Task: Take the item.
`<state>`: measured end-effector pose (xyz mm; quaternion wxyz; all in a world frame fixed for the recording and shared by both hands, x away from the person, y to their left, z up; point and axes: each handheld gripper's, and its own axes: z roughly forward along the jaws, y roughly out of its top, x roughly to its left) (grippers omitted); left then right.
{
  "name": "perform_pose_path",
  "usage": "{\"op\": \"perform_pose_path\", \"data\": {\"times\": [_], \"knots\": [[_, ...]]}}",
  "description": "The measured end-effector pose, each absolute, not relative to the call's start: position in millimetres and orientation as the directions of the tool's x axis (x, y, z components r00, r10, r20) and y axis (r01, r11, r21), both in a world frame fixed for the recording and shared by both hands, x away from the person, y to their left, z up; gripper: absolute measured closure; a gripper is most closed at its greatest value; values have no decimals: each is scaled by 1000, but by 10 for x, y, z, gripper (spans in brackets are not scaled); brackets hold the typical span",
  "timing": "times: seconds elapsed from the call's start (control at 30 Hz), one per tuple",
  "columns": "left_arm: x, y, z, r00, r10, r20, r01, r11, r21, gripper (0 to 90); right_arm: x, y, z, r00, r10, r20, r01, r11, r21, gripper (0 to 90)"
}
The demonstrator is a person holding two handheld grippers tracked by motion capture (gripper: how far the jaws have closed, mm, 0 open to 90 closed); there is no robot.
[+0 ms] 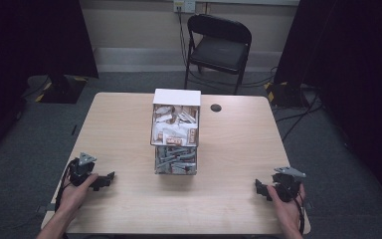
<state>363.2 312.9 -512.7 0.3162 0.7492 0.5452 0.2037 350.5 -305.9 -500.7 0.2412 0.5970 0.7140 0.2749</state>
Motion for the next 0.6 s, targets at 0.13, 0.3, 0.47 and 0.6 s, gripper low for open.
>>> {"op": "perform_pose_path", "data": {"times": [0.13, 0.3, 0.47, 0.6], "knots": [[3632, 3129, -5127, 323, 946, -39, 688, -206, 696, 0, 3506, -3055, -5007, -166, 986, -18, 720, 134, 681, 0], [3632, 3129, -5126, 322, 946, -38, 688, -207, 696, 0, 3499, -3008, -4973, -172, 985, -14, 726, 137, 674, 79], [3632, 3129, -5127, 323, 946, -39, 688, -206, 696, 0, 3486, -2958, -4936, -212, 977, -15, 721, 167, 672, 156], [3632, 3128, -5127, 321, 946, -39, 688, -205, 696, 0, 3473, -2913, -4875, -229, 973, 35, 709, 142, 690, 167]]}}
